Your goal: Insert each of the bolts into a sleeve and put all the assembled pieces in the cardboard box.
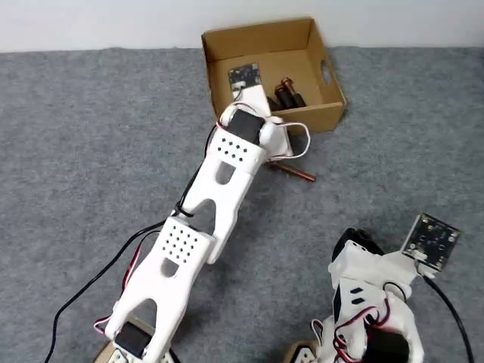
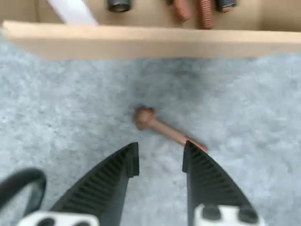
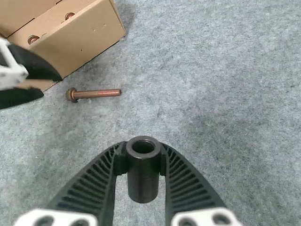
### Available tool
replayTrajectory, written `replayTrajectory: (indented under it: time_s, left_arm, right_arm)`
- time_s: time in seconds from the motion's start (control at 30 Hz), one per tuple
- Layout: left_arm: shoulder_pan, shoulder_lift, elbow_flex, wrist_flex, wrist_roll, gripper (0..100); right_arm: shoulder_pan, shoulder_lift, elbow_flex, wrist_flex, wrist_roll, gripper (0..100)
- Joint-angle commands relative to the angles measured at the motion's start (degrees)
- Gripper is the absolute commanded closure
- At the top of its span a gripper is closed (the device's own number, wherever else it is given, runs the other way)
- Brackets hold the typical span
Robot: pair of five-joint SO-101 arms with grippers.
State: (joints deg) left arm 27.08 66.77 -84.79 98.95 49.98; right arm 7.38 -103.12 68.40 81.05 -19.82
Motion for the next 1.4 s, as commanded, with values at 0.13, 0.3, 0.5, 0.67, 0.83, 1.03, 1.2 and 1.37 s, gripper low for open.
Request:
replayTrajectory:
  time_s: [0.13, 0.3, 0.5, 0.67, 0.83, 1.03, 1.2, 1.37]
  left_arm:
    - [1.67, 1.67, -0.48, -2.55, 1.23, 78]
    - [1.49, 8.35, -0.48, -8.35, 1.32, 64]
    - [0.97, 10.81, -0.48, -8.97, 1.32, 63]
    - [-0.70, 10.55, -0.40, -3.96, 1.23, 74]
    - [-2.64, 10.64, -0.40, 0.44, 0.97, 79]
    - [-2.90, 9.76, 2.68, 1.67, -0.18, 79]
    - [-2.90, 7.91, 2.33, 1.67, -0.26, 86]
    - [-2.29, 1.85, 1.71, 1.32, -1.14, 86]
  right_arm:
    - [0.57, 1.89, -0.26, -0.13, 0.35, 99.1]
    - [0.57, 1.89, -0.26, -0.13, 0.35, 99.1]
    - [0.57, 1.89, -0.26, -0.13, 0.35, 99.1]
    - [0.57, 1.89, -0.26, -0.13, 0.35, 99.1]
    - [0.57, 1.89, -0.26, -0.13, 0.26, 99.1]
    - [0.57, 1.89, -0.26, -0.13, 0.26, 99.1]
    - [0.57, 1.89, -0.26, -0.13, 0.26, 99.1]
    - [0.57, 1.89, -0.26, -0.13, 0.26, 99.1]
